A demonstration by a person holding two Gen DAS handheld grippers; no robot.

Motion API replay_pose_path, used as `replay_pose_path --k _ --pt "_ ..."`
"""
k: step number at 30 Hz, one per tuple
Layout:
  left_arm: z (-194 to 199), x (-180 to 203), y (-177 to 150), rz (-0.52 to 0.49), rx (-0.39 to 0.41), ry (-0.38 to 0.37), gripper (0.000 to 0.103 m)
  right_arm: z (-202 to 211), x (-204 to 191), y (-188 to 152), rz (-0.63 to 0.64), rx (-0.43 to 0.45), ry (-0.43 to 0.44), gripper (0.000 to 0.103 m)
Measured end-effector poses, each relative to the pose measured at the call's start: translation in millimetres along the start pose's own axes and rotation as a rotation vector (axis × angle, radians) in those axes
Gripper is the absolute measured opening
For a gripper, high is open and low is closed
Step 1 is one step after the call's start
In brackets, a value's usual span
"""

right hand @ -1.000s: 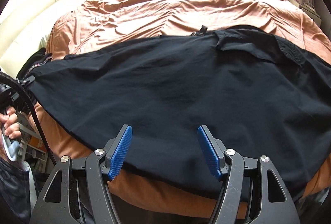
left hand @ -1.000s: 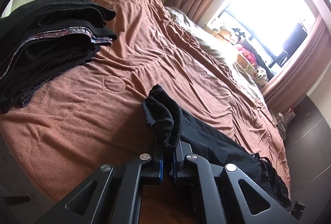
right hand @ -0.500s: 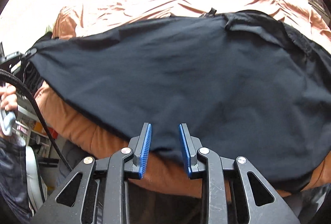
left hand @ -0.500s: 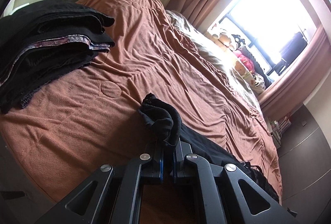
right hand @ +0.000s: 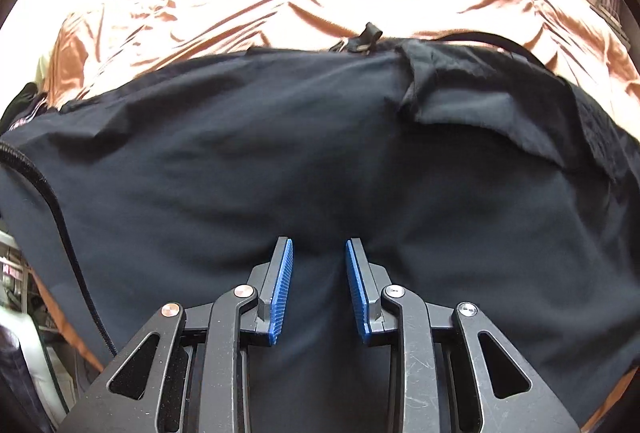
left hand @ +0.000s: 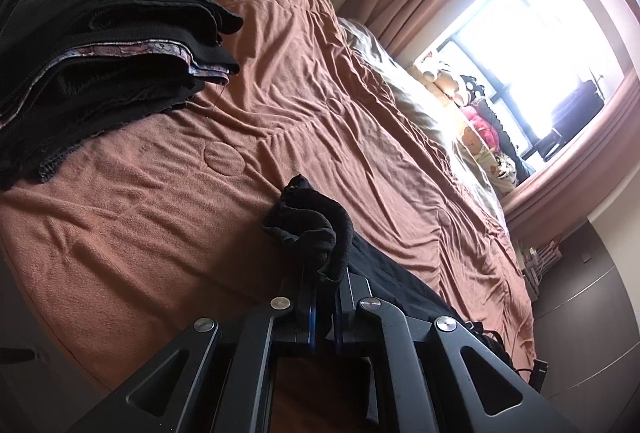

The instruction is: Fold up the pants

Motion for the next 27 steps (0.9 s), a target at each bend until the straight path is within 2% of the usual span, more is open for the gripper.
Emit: replay_pose_path --k 5,15,18,20,27 --pt "0.2 -5.5 -0.2 0.010 -0.005 0.001 0.006 -14.5 3.3 25.6 -0.019 0.004 -0.014 0.026" --pt "9.6 13.6 3.7 -0.009 0.013 -0.009 0.006 -23.8 -5.3 38.9 0.021 0.024 -0.054 0.026" --pt "15.7 26.6 8.0 -0.022 0.023 -0.007 0.006 -15.7 -8.6 26.6 0.016 0.021 -0.023 0.026" --pt "20.2 39.1 10.0 -0.035 0.028 -0.015 0.006 -9.8 -5.8 11.4 0.011 0.003 0.025 0.026" --pt "43.8 100.4 20.6 -0.118 0.058 -0.063 0.006 12.3 -7.2 -50.0 0.031 -0.027 0.090 0.026"
Point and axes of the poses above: each gripper's, at about its wrist camera, not at the fingertips, and z roughly against the way its jaws point, x to its right, y to its top, the point moved 2 cm from there along -z, roughly the way its jaws point, and after that the axes turned 4 degrees about -x, right-handed, at the moved point
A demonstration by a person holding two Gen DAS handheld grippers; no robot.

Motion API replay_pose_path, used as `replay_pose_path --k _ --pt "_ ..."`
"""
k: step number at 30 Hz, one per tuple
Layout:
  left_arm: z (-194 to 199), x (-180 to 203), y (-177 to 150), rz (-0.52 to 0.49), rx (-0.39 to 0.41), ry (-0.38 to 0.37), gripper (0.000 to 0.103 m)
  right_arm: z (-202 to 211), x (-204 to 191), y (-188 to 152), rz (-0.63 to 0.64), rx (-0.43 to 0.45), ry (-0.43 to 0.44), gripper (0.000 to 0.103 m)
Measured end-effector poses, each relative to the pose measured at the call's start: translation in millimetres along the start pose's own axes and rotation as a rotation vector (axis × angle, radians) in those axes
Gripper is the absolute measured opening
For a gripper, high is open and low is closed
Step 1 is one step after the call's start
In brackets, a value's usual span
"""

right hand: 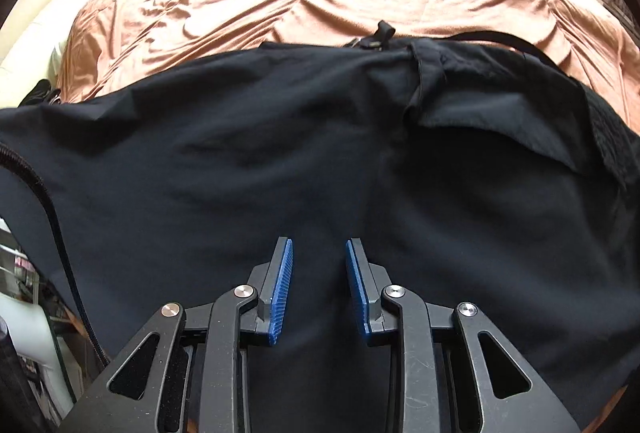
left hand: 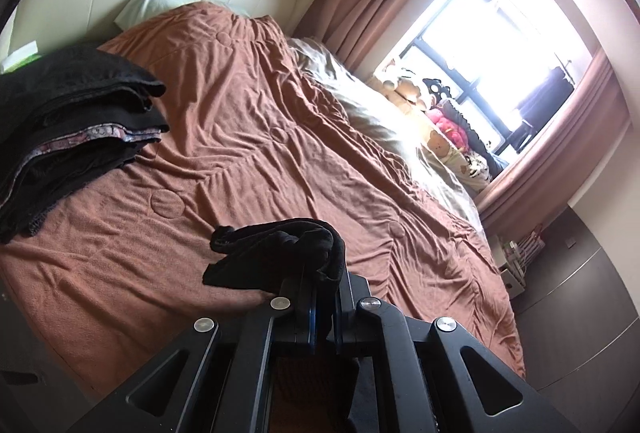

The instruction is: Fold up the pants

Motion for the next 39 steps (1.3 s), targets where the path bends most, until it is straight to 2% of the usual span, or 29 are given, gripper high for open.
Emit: replay_pose_path --k 6,11,17,20,22,24,33,39 --pt "13.5 65.9 12.0 -0.099 0.019 -0.032 0.006 18.1 -5.9 -46.4 -0.021 -0.013 0.155 0.026" --pt "22.1 121.0 14.3 -0.178 0.033 -0.071 0.006 42.5 6.2 -74.7 -0.053 0.020 0.221 0.026" --pt "22.5 188.0 11.4 -0.277 0.029 -0.114 0.006 96.1 49.3 -104.7 -0.113 0.147 0.212 0.026" --pt "21.8 223.6 6.3 -0.328 0.026 -0.136 0.006 123.4 73.3 -122.8 -0.146 0.207 0.182 0.027" --pt "20.7 247.1 1.4 -0.363 0.022 -0.151 0.006 139.2 89.9 -135.4 -0.173 0.247 0.167 0.044" --pt "19.6 270.0 -5.6 -0.399 0.021 -0.166 0.006 153.7 103.6 -150.0 -0.197 0.284 0.155 0.053" --pt "-4.4 359.5 -42.8 -0.507 -0.037 -0.229 0.006 204.8 170.6 -215.8 -0.342 0.384 0.142 0.054" --pt "-22.4 405.7 -72.7 -0.557 -0.083 -0.280 0.006 235.0 208.0 -253.0 -0.443 0.450 0.084 0.055"
Point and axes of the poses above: each gripper's, at about its wrist camera, not at the fingertips, and z roughly against the way its jaws point, x to its right, y to its top, the point moved 2 cm from there along -z, roughly the way its jaws point, and after that the axes turned 4 degrees about -x, right-handed, at the moved point
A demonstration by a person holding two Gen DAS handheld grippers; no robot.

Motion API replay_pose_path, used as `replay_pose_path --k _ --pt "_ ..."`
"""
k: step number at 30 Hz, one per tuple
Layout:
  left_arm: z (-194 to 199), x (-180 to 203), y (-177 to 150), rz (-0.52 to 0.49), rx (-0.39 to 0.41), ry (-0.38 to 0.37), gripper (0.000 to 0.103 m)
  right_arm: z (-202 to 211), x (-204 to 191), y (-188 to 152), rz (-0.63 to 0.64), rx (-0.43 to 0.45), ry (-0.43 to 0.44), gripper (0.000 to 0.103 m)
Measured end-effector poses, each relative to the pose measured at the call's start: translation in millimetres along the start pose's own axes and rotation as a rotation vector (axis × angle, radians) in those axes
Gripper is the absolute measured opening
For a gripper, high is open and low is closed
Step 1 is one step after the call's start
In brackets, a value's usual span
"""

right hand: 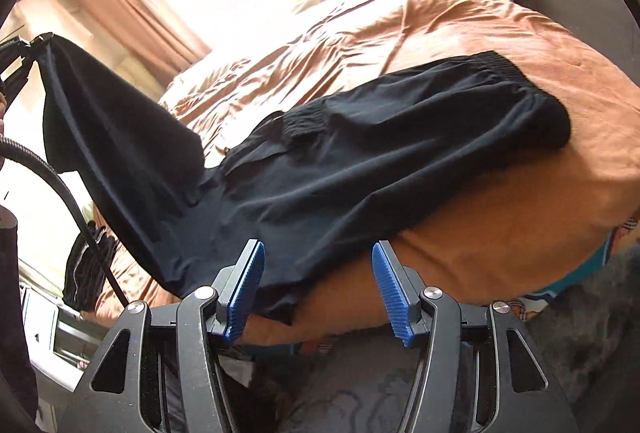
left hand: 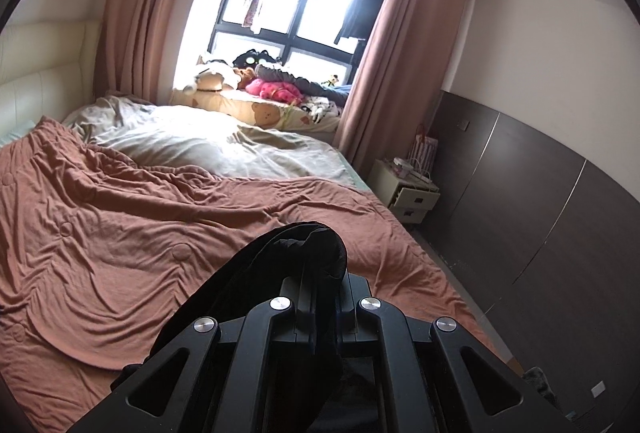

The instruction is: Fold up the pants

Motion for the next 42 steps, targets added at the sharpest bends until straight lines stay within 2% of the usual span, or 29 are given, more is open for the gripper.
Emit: replay_pose_path --k 9,11,12,13,20,22,27,36,42 --pt "-54.7 58.5 -9.3 -0.048 -0.083 -0.065 0.006 25.2 39.0 -1.5 -0.085 0.070 -0.048 0.055" --pt "-66.8 71.8 -13.6 -0.059 -0.102 -0.082 0.006 20.1 45.1 -2.3 -0.110 0.072 -0.050 0.062" --pt "-72.6 77.2 -16.1 -0.066 -0.110 -0.092 0.006 19.1 48.4 -2.2 -0.118 0.075 -0.053 0.072" --pt "-77.0 84.6 -19.2 -0.073 -0.117 -0.100 0.006 17.0 51.6 -2.2 -0.126 0.078 -0.058 0.077" --pt "-113.9 123.3 -48.2 -0.103 -0.195 -0.179 0.006 17.3 65.0 -3.3 -0.154 0.095 -0.099 0.078" --pt "-123.4 134.7 -56.5 -0.116 -0.217 -0.202 0.006 19.6 67.1 -3.5 -0.152 0.108 -0.111 0.084" --pt "-142.5 170.0 -81.3 -0.164 -0.276 -0.250 0.006 22.4 72.3 -4.5 -0.152 0.125 -0.154 0.091" --pt "-162.7 219.6 -125.7 -0.203 -0.367 -0.358 0.006 23.4 80.2 -10.5 -0.198 0.136 -0.142 0.091" --pt "-169.9 246.4 -140.6 -0.212 -0.386 -0.387 0.006 24.3 82.8 -11.6 -0.213 0.134 -0.153 0.091"
Point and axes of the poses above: each gripper's, at about its wrist camera, not at the fingertips, and z roughly against the way its jaws point, x to its right, y to its top, the point moved 2 cm from there along -z, roughly the way its jaws point, and after that the axes turned 4 degrees about -x, right-handed, at the moved point
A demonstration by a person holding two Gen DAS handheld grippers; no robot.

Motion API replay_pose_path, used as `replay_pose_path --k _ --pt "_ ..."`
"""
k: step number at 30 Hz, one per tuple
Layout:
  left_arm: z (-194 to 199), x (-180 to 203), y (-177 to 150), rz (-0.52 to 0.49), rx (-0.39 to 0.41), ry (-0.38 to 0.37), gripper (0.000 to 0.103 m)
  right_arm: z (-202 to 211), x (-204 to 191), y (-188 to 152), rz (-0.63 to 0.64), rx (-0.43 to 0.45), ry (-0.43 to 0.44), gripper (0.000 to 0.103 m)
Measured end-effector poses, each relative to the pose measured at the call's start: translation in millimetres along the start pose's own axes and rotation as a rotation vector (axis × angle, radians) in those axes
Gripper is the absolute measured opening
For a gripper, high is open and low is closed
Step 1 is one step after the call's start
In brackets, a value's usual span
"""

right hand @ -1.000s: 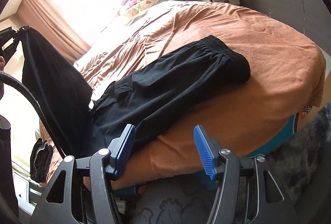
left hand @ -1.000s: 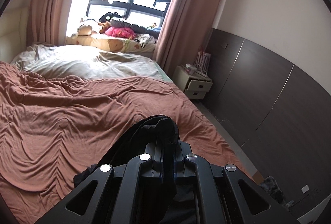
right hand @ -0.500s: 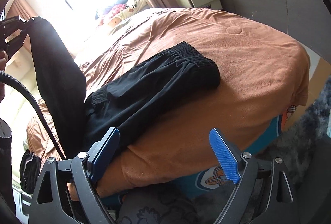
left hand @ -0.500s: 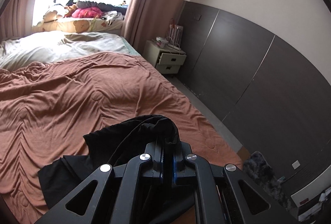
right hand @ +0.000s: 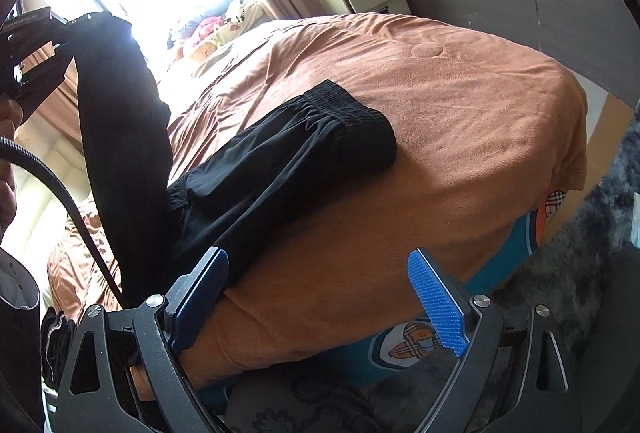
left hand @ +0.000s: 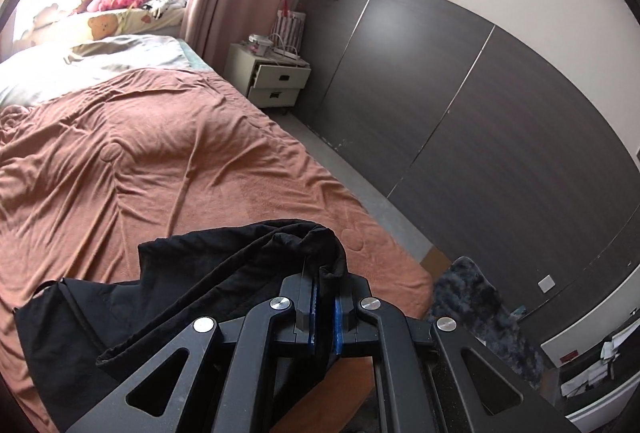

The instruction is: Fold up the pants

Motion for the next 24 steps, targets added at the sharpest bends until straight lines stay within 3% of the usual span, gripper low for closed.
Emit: replay_pose_path --k 4,5,6,8,9,14,24 --pt "-13.8 8.7 -2.1 -0.002 -0.014 -0.009 0.011 3.8 2.4 0.6 -0.007 0.004 -0.002 0.091" --pt "-18.4 9.6 -3.2 -0.004 -0.024 -0.005 0.024 5.3 3.3 0.5 -0.009 0.006 -0.004 0.091" --pt "-21.5 11.2 -5.5 -0.006 -0.040 -0.012 0.051 6.0 4.9 0.1 -0.010 0.006 -0.008 0.091" --pt "-21.8 12.0 -11.3 -0.007 -0.052 -0.033 0.086 8.0 8.4 0.1 -0.014 0.006 -0.008 0.091" --pt "-18.2 11.3 -14.0 -0.009 -0.039 -0.040 0.091 9.2 9.8 0.4 -0.018 0.007 -0.007 0.091" --pt "-0.1 -3.4 -21.2 -0.006 -0.032 -0.020 0.092 11.6 15.5 -1.2 -0.036 0.012 0.006 0.091" --pt "43.9 -92.1 -59.9 0.114 -0.002 0.150 0.092 10.8 3.2 9.0 0.005 0.027 0.066 0.091"
Point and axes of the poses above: each gripper's, at about its wrist camera, not at the fingertips, and z roughly against the way its jaws point, x to its right, y to its top, the point moved 2 cm from there along -z, roughly the way its jaws point, and after that the axes turned 4 degrees about -x, right-handed, at the moved point
